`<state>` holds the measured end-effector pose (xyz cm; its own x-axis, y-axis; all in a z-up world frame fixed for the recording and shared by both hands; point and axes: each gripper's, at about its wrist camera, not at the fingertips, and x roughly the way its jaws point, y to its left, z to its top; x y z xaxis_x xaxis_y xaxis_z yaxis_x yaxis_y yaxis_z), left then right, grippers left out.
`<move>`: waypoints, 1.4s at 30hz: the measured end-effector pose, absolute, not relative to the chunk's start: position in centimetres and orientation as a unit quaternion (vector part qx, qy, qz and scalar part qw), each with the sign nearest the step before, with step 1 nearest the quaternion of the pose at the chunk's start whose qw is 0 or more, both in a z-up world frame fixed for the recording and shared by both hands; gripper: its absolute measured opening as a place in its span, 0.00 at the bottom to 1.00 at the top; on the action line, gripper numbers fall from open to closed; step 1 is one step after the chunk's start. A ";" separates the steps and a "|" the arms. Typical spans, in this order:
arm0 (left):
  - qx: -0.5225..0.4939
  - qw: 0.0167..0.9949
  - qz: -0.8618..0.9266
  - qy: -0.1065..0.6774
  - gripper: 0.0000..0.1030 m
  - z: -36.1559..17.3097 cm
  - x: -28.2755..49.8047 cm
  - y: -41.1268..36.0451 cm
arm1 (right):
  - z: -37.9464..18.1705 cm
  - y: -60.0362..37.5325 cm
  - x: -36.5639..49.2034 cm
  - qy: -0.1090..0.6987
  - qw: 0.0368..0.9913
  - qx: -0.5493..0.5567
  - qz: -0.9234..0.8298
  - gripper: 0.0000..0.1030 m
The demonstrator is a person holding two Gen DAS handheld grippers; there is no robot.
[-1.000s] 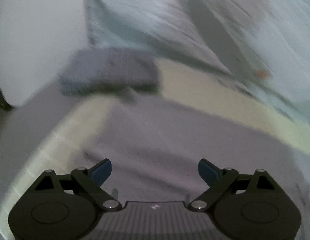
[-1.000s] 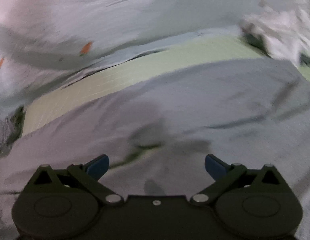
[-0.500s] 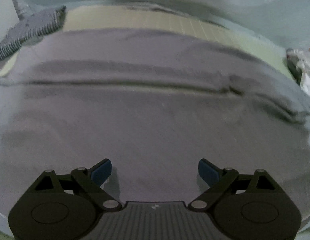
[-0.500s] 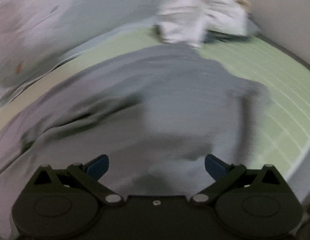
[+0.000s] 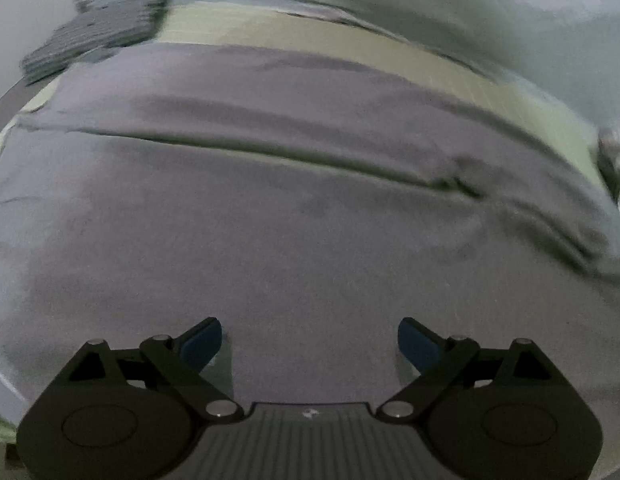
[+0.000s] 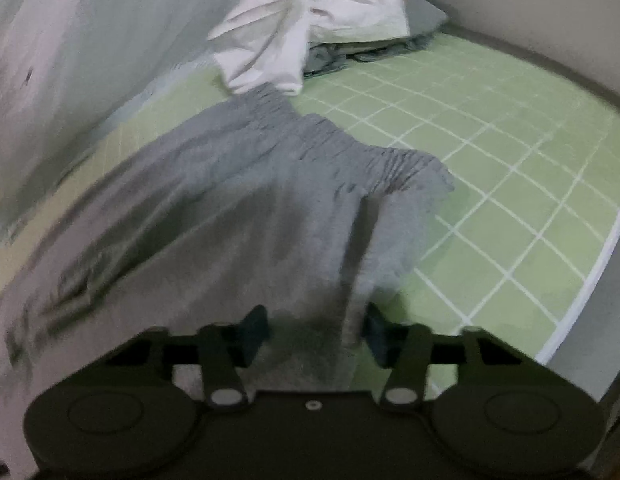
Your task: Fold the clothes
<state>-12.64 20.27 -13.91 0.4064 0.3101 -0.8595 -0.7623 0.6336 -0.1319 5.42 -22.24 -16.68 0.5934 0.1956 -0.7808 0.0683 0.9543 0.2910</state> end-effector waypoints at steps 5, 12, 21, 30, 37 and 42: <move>-0.303 0.769 0.410 0.385 0.91 -13.1 -17.8 23.8 | -17.0 -22.6 5.8 0.448 0.877 0.176 0.011 0.17; -0.336 0.719 0.509 0.333 0.89 -12.5 -26.7 29.9 | -16.9 -21.0 4.7 0.440 0.882 0.168 -0.030 0.17; -0.395 0.664 0.559 0.301 0.89 -13.9 -34.9 37.5 | -16.7 -17.8 3.2 0.439 0.882 0.163 -0.053 0.59; -0.394 0.650 0.556 0.336 0.66 -15.5 -36.7 40.2 | -16.8 -15.1 1.2 0.446 0.879 0.151 -0.072 0.78; -0.386 0.659 0.557 0.327 0.45 -15.1 -36.6 40.1 | -17.0 -14.2 0.9 0.439 0.887 0.119 -0.083 0.76; -0.414 0.637 0.578 0.299 0.20 -15.1 -37.1 40.4 | -17.1 -14.7 1.4 0.431 0.890 0.115 -0.096 0.70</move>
